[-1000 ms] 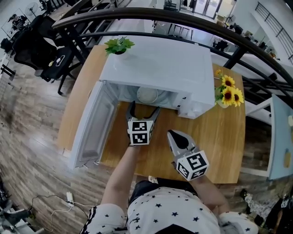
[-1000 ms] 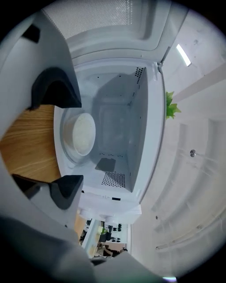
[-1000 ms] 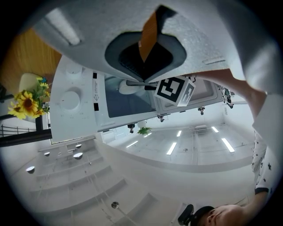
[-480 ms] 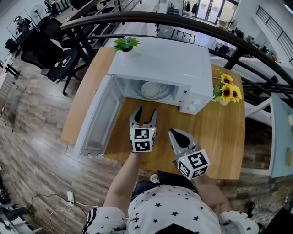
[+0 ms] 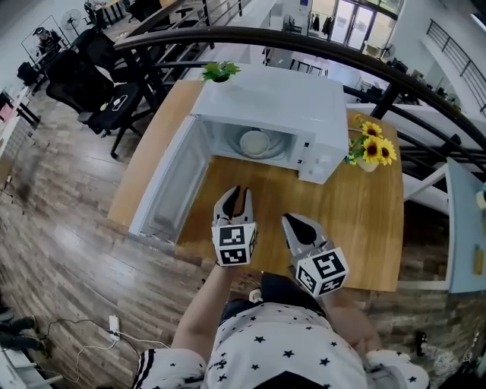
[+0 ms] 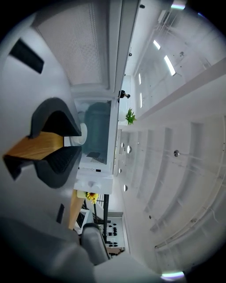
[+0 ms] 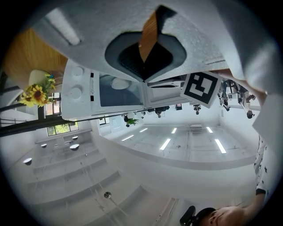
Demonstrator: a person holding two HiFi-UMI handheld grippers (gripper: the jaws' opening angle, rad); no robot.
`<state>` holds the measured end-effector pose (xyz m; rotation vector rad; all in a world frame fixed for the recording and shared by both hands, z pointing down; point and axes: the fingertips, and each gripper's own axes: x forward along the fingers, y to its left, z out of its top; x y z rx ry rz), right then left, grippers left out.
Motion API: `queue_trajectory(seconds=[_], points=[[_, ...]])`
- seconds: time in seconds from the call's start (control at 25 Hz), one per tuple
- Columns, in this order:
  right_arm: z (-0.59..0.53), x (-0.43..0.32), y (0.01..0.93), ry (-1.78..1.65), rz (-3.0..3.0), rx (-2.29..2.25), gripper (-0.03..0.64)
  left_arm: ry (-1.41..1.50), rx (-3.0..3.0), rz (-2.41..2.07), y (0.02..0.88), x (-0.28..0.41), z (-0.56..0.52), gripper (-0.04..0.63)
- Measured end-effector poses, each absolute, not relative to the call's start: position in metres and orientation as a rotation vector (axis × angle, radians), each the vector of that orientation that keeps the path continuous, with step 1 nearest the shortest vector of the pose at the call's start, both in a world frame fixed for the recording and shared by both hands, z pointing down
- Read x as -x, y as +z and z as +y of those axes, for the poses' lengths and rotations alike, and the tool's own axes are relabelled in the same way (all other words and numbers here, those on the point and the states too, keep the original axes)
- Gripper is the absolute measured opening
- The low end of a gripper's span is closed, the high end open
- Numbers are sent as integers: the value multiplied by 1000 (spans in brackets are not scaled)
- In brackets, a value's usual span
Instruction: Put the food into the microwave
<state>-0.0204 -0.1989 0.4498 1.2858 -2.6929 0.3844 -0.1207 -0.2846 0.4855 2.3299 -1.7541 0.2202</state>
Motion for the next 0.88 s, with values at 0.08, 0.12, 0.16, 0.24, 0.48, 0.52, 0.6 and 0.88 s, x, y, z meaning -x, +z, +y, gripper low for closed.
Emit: queue_trajectory(seconds=[0.08,0.12,0.16,0.24,0.48,0.52,0.6,0.88], points=[[-190,19,448,380,-2695,-1288,5,209,-2329,-1761,479,122,-269,46],[-185,18,447,380,-2696,-1289,5,205,-2329,-1761,477,122,-261,30],[-180,18,447,378,-2696,-1289,5,200,-2329,-1759,474,122,-253,26],[-170,17,446,372,-2696,-1288,5,187,-2334,-1751,470,122,-237,16],[-143,13,442,349,-2706,-1288,5,157,-2335,-1721,461,119,-192,3],[-139,12,442,345,-2708,-1287,5,155,-2332,-1719,460,120,-185,3],[-131,13,439,338,-2715,-1286,5,152,-2329,-1719,457,121,-172,2],[-108,12,434,321,-2734,-1288,5,145,-2337,-1719,445,125,-135,2]])
